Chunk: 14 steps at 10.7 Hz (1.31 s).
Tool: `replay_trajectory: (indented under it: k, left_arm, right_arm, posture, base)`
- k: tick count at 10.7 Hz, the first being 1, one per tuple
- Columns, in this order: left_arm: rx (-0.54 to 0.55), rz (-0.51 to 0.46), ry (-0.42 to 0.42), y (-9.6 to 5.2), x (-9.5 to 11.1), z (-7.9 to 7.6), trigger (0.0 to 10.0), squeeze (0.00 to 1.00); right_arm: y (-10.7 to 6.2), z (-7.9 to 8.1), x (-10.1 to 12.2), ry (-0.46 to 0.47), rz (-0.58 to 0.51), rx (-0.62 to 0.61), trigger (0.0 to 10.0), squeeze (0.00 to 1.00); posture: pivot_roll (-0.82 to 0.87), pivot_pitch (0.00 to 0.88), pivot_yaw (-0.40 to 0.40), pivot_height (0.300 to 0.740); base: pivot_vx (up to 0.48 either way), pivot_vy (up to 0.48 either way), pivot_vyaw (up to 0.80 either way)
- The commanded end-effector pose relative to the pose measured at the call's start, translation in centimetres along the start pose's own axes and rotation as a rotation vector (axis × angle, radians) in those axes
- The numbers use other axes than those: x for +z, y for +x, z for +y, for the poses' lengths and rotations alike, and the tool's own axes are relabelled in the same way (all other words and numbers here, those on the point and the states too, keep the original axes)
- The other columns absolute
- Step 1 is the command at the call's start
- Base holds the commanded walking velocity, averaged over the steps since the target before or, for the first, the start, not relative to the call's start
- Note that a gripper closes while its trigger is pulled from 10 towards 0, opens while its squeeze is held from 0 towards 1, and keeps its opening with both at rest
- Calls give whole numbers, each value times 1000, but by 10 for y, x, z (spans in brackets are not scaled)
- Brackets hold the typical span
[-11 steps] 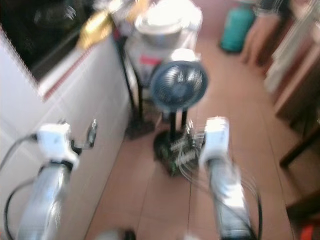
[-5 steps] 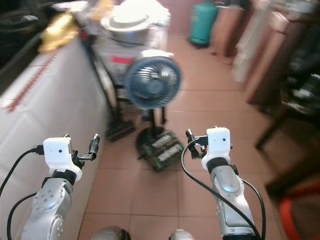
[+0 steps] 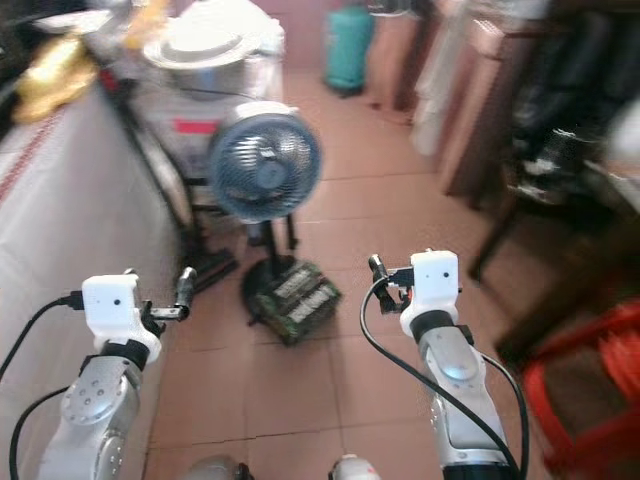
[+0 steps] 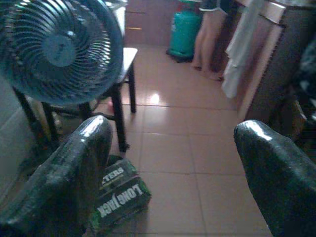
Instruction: Setting the table
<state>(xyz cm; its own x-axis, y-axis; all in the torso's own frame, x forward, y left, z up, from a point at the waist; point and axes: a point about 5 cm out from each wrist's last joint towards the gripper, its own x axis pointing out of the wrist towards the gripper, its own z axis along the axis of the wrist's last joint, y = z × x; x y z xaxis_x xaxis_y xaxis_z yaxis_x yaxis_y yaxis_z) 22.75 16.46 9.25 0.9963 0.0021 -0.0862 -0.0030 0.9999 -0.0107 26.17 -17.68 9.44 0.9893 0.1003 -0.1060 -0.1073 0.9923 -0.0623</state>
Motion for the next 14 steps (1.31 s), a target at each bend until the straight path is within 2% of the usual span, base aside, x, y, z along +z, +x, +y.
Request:
replay_trajectory:
  k: [1,4,7,8,9,10,12,13,14]
  left_arm:
    - [5,-7,7,-2,4,0,10000,0]
    - [-14,12,5,-4,2,-3,10000,0]
    - [-5,10,19,3,5,3,10000,0]
    - [22,34,-4,3,3,4,10000,0]
    - [-4,58,-2,2,-2,2,10000,0]
    - [-29,48,7,5,0,-1,10000,0]
    - [13,15,-11,11,5,-2,10000,0]
    - [33,20,-41,11,5,-4,10000,0]
    - [3,8,-20,9,7,-9,10000,0]
  right_arm:
    - [2,0,1,8,5,2,10000,0]
    - [1,3,-2,34,14,-6,10000,0]
    - [3,4,-1,47,18,-12,10000,0]
    - [5,1,-4,59,28,-28,10000,0]
    - [4,-1,-11,48,55,-29,10000,0]
    - [5,1,-6,41,31,-15,10000,0]
    - [14,1,6,57,-21,-61,10000,0]
    - [20,3,15,58,-49,-49,10000,0]
    - [22,3,17,42,-60,-30,10000,0]
  posture:
    - [54,34,44,740]
    - [49,38,59,740]
    - [44,61,61,740]
    - [50,71,56,740]
    - [54,67,66,740]
    - [46,68,71,740]
    - [37,56,75,740]
    - [45,59,69,740]
    - [47,59,66,740]
  base:
    - [0,0,-788]
    - [0,0,-788]
    - [-240,0,-788]
    - [-244,0,-788]
    - [-247,0,-788]
    - [-274,0,-788]
    - [-276,0,-788]
    - [-274,0,-788]
    - [-274,0,-781]
